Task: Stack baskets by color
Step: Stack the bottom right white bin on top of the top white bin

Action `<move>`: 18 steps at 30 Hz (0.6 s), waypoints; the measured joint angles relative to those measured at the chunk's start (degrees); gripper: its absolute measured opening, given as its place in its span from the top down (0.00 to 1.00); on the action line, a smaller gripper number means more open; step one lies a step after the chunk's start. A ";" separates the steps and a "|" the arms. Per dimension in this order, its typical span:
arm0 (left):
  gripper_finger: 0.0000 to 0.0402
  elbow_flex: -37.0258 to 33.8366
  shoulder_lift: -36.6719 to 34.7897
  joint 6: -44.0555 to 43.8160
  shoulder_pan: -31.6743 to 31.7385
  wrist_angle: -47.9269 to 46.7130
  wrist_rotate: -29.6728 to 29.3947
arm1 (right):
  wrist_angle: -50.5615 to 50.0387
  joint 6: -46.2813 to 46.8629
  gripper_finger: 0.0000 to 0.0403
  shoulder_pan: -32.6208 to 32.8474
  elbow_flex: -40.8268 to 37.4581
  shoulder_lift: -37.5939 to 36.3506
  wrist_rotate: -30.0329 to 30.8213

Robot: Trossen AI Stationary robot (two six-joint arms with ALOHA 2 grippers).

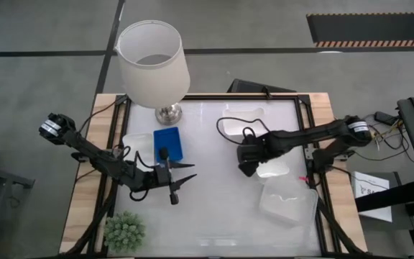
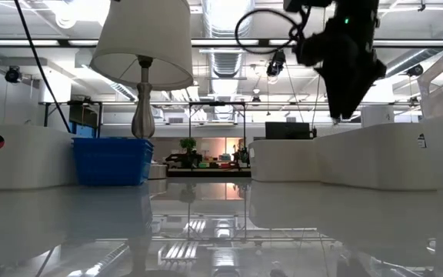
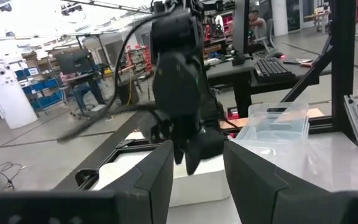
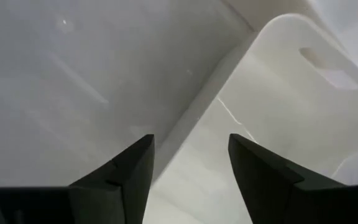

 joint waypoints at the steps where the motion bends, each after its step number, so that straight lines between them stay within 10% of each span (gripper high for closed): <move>1: 0.69 0.02 0.00 -0.37 -0.03 -0.20 0.00 | 0.25 -0.17 0.51 -0.26 -0.33 0.79 -0.07; 9: 0.69 -0.05 0.02 -1.17 -0.04 -2.02 0.04 | 2.72 -0.49 0.59 -2.25 -1.78 7.51 -0.18; 18: 0.69 -0.05 0.02 -2.64 -0.04 -3.41 0.09 | 1.92 1.69 0.95 -2.06 -0.53 11.02 -1.75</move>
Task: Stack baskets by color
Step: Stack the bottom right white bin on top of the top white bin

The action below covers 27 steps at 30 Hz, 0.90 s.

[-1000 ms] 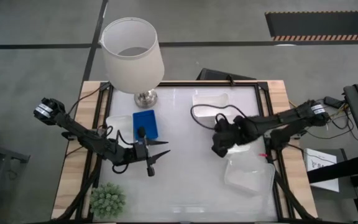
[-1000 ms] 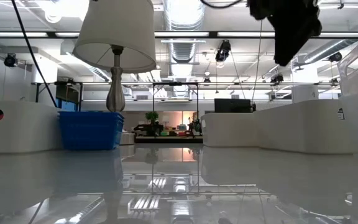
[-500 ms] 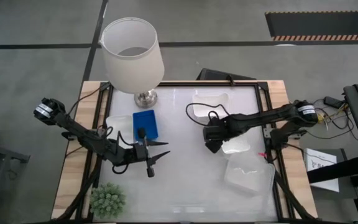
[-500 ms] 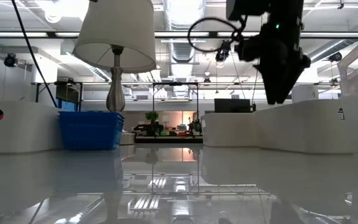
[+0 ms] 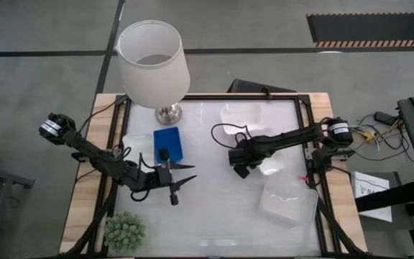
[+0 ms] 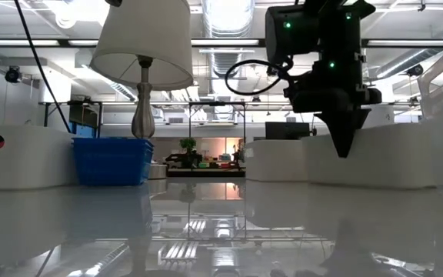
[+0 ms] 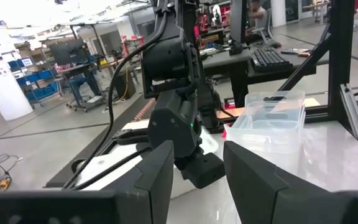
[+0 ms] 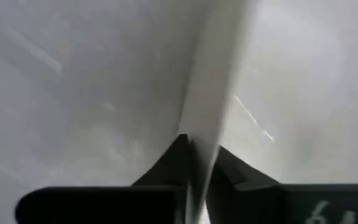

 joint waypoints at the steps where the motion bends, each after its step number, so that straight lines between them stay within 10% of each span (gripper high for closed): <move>1: 0.69 -0.01 0.00 0.00 0.00 0.00 0.00 | -0.05 -0.03 0.96 0.00 0.25 -0.01 -0.02; 19: 0.69 -0.56 0.00 -0.58 0.00 -0.02 0.04 | -25.02 -12.44 0.98 0.00 11.54 -5.97 1.94; 27: 0.69 -0.65 0.00 -1.49 -0.01 0.02 0.05 | -26.74 -68.82 0.98 0.00 15.75 -8.93 5.46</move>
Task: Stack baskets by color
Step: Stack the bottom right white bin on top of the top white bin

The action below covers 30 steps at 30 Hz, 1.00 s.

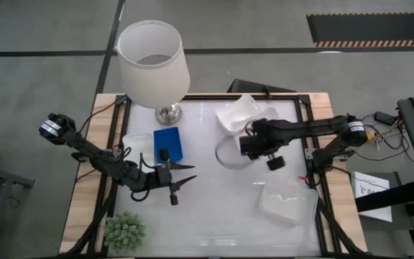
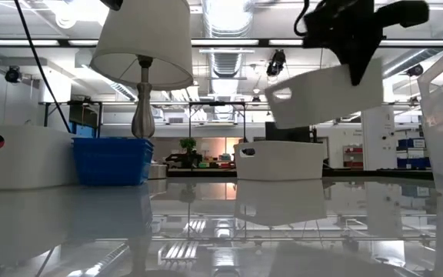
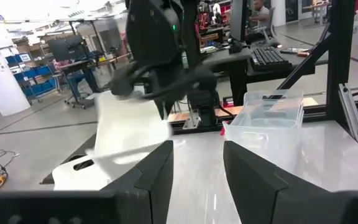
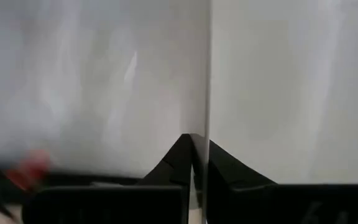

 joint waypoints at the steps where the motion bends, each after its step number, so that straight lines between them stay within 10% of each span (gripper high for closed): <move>1: 0.69 0.00 0.00 0.00 0.00 0.00 0.00 | 0.68 -7.59 0.98 -0.10 0.02 -0.42 0.03; 9: 0.69 -0.02 0.00 -0.04 -0.01 0.02 0.01 | 15.87 -31.15 0.98 -9.91 0.38 -3.22 -9.08; 30: 0.69 -0.02 0.00 -0.05 0.04 0.97 -0.01 | 26.67 -47.97 0.98 -35.08 -1.15 0.98 -22.32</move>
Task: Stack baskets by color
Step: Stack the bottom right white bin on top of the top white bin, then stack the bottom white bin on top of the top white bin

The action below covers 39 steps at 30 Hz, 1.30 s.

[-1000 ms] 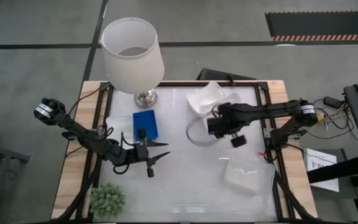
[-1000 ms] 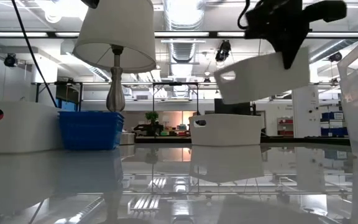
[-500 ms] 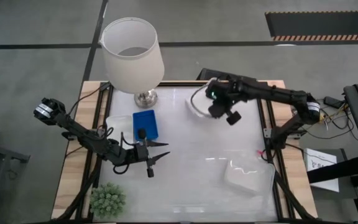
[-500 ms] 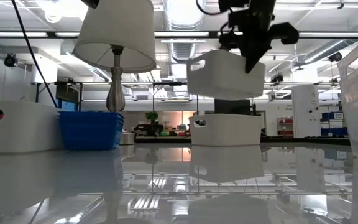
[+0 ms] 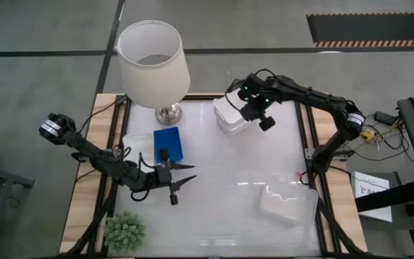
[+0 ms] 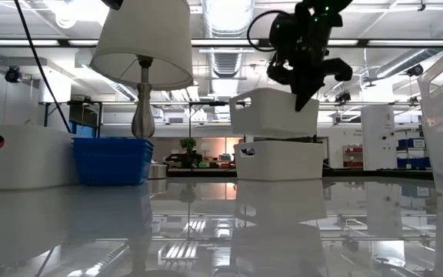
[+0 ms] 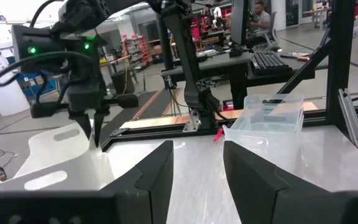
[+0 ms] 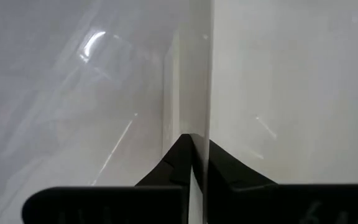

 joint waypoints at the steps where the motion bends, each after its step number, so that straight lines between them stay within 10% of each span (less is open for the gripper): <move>1: 0.69 0.00 0.00 0.01 0.00 0.02 0.00 | 0.04 0.00 0.98 -0.31 0.00 0.48 -0.14; 22: 0.69 0.20 0.00 0.05 0.02 -0.12 -0.02 | 0.02 6.04 0.97 -1.79 -0.02 7.66 -0.61; 39: 0.69 0.12 0.00 0.08 0.02 -0.44 -0.02 | -5.97 24.53 0.63 1.23 1.34 2.94 -0.76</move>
